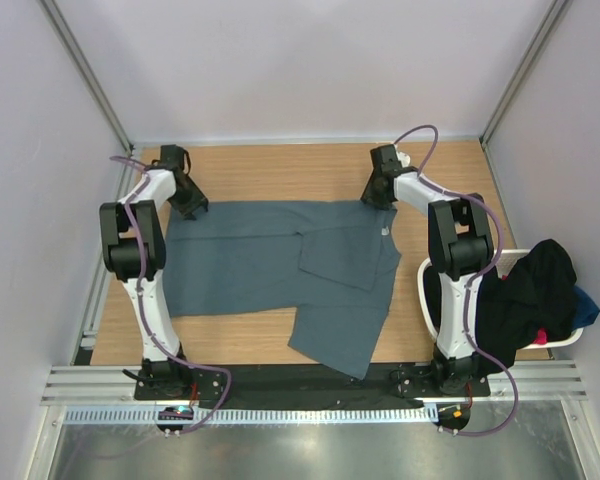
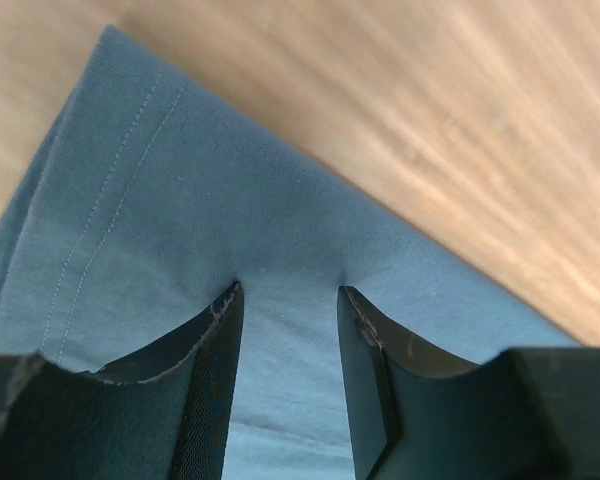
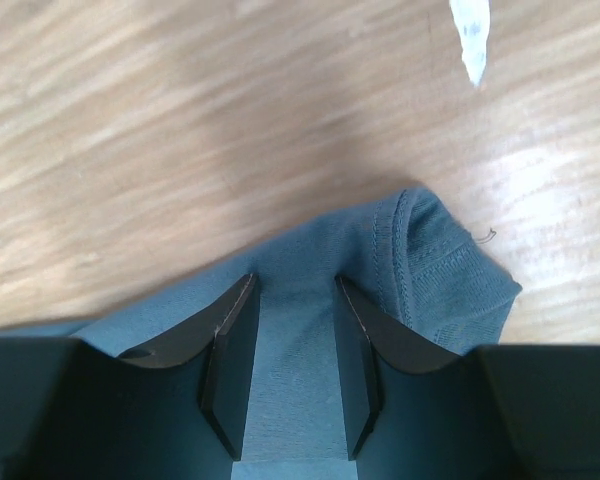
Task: Fold and stack the t-shirts
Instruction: Fold the tshirt
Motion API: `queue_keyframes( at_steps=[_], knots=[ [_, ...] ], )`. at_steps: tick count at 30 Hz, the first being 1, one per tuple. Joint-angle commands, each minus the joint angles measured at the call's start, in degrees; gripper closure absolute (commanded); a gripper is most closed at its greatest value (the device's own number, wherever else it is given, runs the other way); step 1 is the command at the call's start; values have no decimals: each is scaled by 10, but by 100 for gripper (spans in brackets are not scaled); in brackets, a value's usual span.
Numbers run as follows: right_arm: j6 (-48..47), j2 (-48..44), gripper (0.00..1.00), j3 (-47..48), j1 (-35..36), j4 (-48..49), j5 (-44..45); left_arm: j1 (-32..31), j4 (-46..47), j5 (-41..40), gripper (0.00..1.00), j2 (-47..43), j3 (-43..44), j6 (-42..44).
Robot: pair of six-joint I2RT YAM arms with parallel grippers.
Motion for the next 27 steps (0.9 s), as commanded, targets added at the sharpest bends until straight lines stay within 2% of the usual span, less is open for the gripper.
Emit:
queue_keyframes(
  at_steps=[1, 6, 13, 19, 20, 22, 24, 27],
  knots=[
    [-10, 45, 58, 21, -17, -17, 11, 13, 15, -1, 55, 56, 38, 23],
    [-19, 93, 58, 86, -22, -29, 13, 12, 11, 46, 56, 106, 114, 24],
    [-37, 150, 58, 175, -35, -29, 12, 11, -1, 52, 55, 170, 230, 26],
    [-69, 155, 57, 252, -42, -49, 2, 11, -27, 73, 55, 194, 330, 42],
    [-77, 136, 52, 256, -42, -48, -1, 10, -41, 73, 53, 188, 338, 47],
    [-96, 108, 50, 260, -42, -45, -5, 9, -49, 77, 50, 151, 345, 62],
    [-106, 56, 45, 257, -42, -44, -17, 10, -48, 79, 39, 95, 335, 67],
    [-102, -33, 22, 224, -42, -47, -49, 9, -41, 83, 20, 33, 303, 70]
  ],
)
